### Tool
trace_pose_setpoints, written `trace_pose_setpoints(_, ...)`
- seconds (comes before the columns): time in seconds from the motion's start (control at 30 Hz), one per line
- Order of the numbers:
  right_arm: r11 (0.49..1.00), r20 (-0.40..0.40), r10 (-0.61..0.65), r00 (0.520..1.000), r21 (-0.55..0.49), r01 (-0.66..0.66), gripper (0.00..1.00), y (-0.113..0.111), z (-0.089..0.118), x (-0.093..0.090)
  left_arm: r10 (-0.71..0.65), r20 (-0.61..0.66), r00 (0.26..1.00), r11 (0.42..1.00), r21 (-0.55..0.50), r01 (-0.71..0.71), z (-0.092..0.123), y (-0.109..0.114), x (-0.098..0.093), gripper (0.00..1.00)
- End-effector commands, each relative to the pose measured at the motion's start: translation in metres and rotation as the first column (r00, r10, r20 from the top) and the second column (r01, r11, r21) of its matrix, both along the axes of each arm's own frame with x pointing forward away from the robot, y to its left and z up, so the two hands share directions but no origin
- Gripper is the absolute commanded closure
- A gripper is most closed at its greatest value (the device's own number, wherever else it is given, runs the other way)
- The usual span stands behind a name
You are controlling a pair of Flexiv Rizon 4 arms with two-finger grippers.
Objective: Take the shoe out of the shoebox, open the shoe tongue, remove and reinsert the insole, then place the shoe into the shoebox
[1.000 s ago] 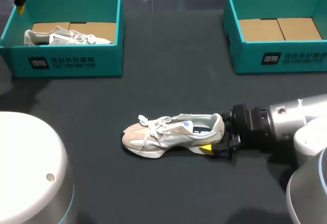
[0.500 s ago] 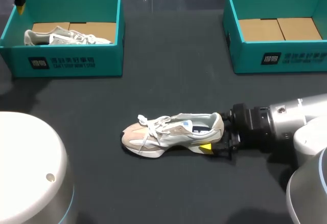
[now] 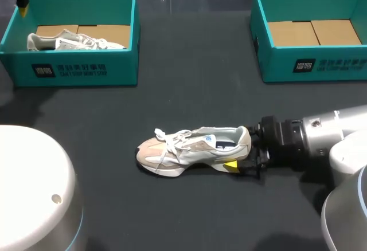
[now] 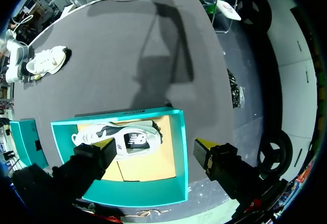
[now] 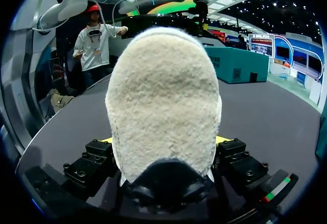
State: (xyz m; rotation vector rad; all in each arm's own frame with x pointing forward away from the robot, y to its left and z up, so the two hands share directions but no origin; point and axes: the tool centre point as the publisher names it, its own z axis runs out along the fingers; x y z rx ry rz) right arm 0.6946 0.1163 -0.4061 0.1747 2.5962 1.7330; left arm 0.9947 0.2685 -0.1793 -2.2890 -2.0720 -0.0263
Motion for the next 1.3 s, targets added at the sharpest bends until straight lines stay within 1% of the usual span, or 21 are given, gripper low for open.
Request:
trace_pose_setpoints(0.03,1.0,0.0,-0.001,1.0,-0.004,0.001,1.0,0.001,0.001,0.0,0.09,0.013,0.996,0.994,-0.066,-0.089,-0.012,0.001,-0.002,0.0)
trace_pose_setpoints(0.07,1.0,0.0,-0.001,1.0,-0.004,0.001,1.0,0.001,0.001,0.0,0.114,0.007,0.993,0.99,-0.083,-0.113,-0.012,0.0,-0.003,0.0)
trace_pose_setpoints(0.1,1.0,0.0,-0.001,1.0,-0.004,0.001,1.0,0.001,0.001,0.0,0.165,0.002,0.986,0.979,-0.121,-0.164,-0.011,-0.001,-0.006,0.0)
trace_pose_setpoints(0.17,1.0,0.0,-0.001,1.0,-0.004,0.001,1.0,0.001,0.001,0.0,0.25,-0.019,0.968,0.955,-0.16,-0.249,-0.009,-0.003,-0.013,0.0)
trace_pose_setpoints(0.27,1.0,0.0,-0.001,1.0,-0.004,0.001,1.0,0.001,0.001,0.0,0.388,-0.052,0.92,0.898,-0.202,-0.39,-0.002,-0.007,-0.02,0.0)
trace_pose_setpoints(0.33,1.0,0.0,-0.001,1.0,-0.004,0.001,1.0,0.001,0.001,0.0,0.456,-0.061,0.888,0.862,-0.216,-0.458,0.002,-0.009,-0.028,0.0)
trace_pose_setpoints(0.4,1.0,0.0,-0.001,1.0,-0.004,0.001,1.0,0.001,0.001,0.0,0.509,-0.058,0.859,0.832,-0.222,-0.509,0.005,-0.013,-0.034,0.0)
trace_pose_setpoints(0.43,1.0,0.0,-0.001,1.0,-0.004,0.001,1.0,0.001,0.001,0.0,0.555,-0.063,0.829,0.803,-0.221,-0.554,0.007,-0.015,-0.038,0.0)
trace_pose_setpoints(0.5,1.0,0.0,-0.001,1.0,-0.004,0.001,1.0,0.001,0.001,0.0,0.604,-0.055,0.795,0.769,-0.222,-0.6,0.007,-0.018,-0.046,0.0)
trace_pose_setpoints(0.57,1.0,0.0,-0.001,1.0,-0.004,0.001,1.0,0.001,0.001,0.0,0.666,-0.056,0.743,0.723,-0.195,-0.663,0.006,-0.024,-0.053,0.0)
trace_pose_setpoints(0.63,1.0,0.0,-0.001,1.0,-0.004,0.001,1.0,0.001,0.001,0.0,0.701,-0.031,0.712,0.695,-0.196,-0.692,0.004,-0.03,-0.06,0.0)
trace_pose_setpoints(0.7,1.0,0.0,-0.001,1.0,-0.004,0.001,1.0,0.001,0.001,0.0,0.734,-0.04,0.678,0.661,-0.186,-0.727,0.004,-0.037,-0.069,0.0)
trace_pose_setpoints(0.83,1.0,0.0,-0.001,1.0,-0.004,0.001,1.0,0.001,0.001,0.0,0.803,-0.039,0.594,0.58,-0.175,-0.795,0.002,-0.055,-0.086,0.0)
trace_pose_setpoints(0.93,1.0,0.0,-0.001,1.0,-0.004,0.001,1.0,0.001,0.001,0.0,0.866,-0.043,0.497,0.486,-0.155,-0.86,0.001,-0.073,-0.099,0.0)
trace_pose_setpoints(1.03,1.0,0.0,-0.001,1.0,-0.004,0.001,1.0,0.001,0.001,0.0,0.93,-0.042,0.366,0.359,-0.118,-0.926,-0.004,-0.091,-0.111,0.0)
trace_pose_setpoints(1.17,1.0,0.0,-0.001,1.0,-0.004,0.001,1.0,0.001,0.001,0.0,0.972,-0.062,0.226,0.222,-0.071,-0.973,-0.012,-0.115,-0.128,0.0)
trace_pose_setpoints(1.27,1.0,0.0,-0.001,1.0,-0.004,0.001,1.0,0.001,0.001,0.0,0.991,-0.093,0.093,0.09,-0.034,-0.995,-0.016,-0.132,-0.14,0.0)
trace_pose_setpoints(1.3,1.0,0.0,-0.001,1.0,-0.004,0.001,1.0,0.001,0.001,0.0,0.993,-0.102,0.062,0.06,-0.025,-0.998,-0.017,-0.137,-0.143,0.0)
